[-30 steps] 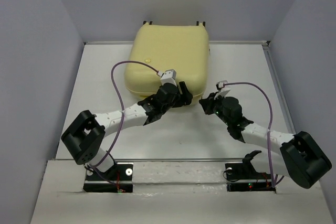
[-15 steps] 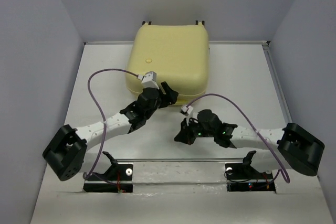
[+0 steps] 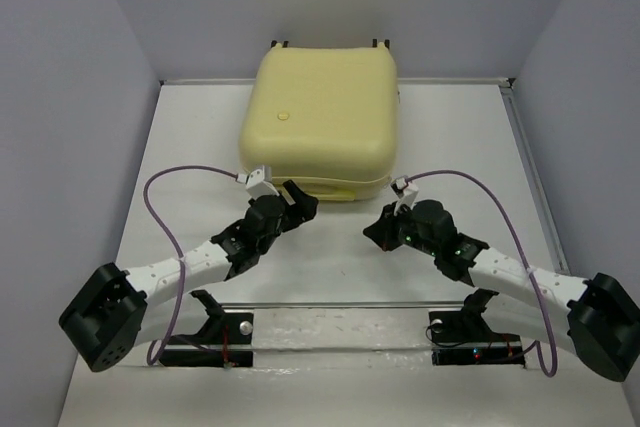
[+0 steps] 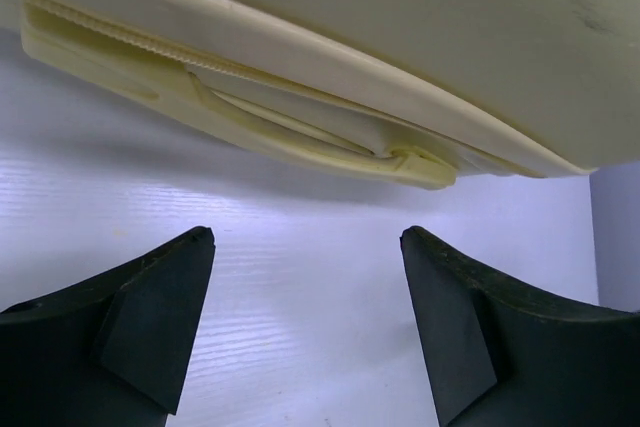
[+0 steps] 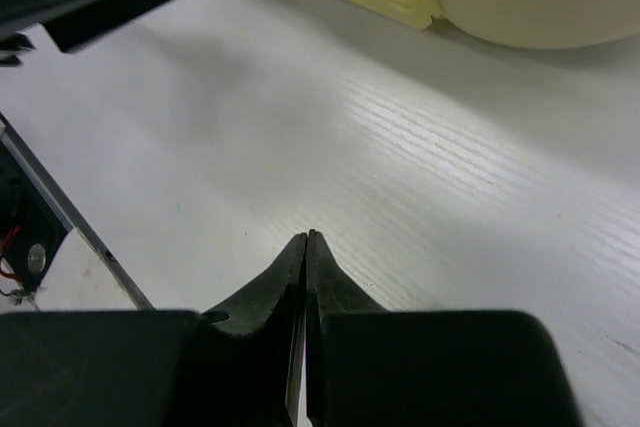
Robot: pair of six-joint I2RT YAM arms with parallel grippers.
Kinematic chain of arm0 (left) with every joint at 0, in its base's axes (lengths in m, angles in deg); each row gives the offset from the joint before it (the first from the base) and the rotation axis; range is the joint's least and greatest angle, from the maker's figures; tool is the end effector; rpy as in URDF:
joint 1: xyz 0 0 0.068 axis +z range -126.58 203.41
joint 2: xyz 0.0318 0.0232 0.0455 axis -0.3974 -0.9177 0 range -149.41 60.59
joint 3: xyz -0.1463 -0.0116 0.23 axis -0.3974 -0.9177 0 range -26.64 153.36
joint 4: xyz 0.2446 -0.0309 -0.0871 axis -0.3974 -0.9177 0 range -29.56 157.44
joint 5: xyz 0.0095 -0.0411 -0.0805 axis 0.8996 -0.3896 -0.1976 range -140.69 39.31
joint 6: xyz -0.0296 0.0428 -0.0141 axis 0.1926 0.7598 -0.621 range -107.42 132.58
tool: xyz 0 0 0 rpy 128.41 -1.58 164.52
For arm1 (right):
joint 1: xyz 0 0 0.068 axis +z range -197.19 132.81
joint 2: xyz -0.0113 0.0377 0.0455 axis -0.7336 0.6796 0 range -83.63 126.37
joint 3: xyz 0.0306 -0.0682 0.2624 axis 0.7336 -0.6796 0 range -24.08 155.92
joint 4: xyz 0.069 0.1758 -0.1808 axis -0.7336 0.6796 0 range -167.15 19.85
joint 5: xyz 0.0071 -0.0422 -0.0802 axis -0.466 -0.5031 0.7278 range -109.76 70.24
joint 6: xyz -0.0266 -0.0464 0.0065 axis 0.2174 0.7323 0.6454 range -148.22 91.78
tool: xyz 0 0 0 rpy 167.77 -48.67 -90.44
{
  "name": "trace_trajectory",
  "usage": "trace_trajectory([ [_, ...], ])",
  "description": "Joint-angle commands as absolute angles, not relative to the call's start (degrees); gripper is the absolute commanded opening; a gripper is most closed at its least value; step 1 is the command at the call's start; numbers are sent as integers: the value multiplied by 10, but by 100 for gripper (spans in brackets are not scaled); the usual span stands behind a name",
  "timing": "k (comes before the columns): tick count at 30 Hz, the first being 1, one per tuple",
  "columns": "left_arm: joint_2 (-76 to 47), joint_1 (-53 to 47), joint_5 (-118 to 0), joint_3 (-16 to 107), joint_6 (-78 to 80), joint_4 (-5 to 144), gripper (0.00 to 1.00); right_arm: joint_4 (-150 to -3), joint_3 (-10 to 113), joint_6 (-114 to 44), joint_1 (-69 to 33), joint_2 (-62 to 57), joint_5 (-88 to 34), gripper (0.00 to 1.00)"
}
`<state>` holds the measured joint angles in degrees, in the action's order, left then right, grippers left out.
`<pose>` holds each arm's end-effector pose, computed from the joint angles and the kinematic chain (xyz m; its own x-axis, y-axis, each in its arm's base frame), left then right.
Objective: Pack the luggage
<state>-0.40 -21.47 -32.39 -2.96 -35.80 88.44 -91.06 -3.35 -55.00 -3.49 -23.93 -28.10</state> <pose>0.1684 -0.1519 0.2133 -0.4734 -0.5302 -0.7034 0.1544 0.7362 -0.6589 0.1510 0.1516 0.1878 -0.6241 0.0202 -0.7811 -0.5571 0.6895 0.4629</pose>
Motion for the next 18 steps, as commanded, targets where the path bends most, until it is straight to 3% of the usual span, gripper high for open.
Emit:
trace_trajectory([
  [1, -39, -212, -281, -26, -430, 955, 88, -894, -16, -536, -41, -286, -258, 7],
  [7, -130, -209, -239, 0, -472, 1032, 87, -893, -36, -555, -41, -310, -231, 7],
  [13, -204, -203, -218, 9, -525, 1091, 70, -889, -48, -567, -41, -360, -246, 7],
  [18, -238, -201, -190, 28, -535, 1103, 68, -889, -50, -574, -41, -366, -260, 7],
])
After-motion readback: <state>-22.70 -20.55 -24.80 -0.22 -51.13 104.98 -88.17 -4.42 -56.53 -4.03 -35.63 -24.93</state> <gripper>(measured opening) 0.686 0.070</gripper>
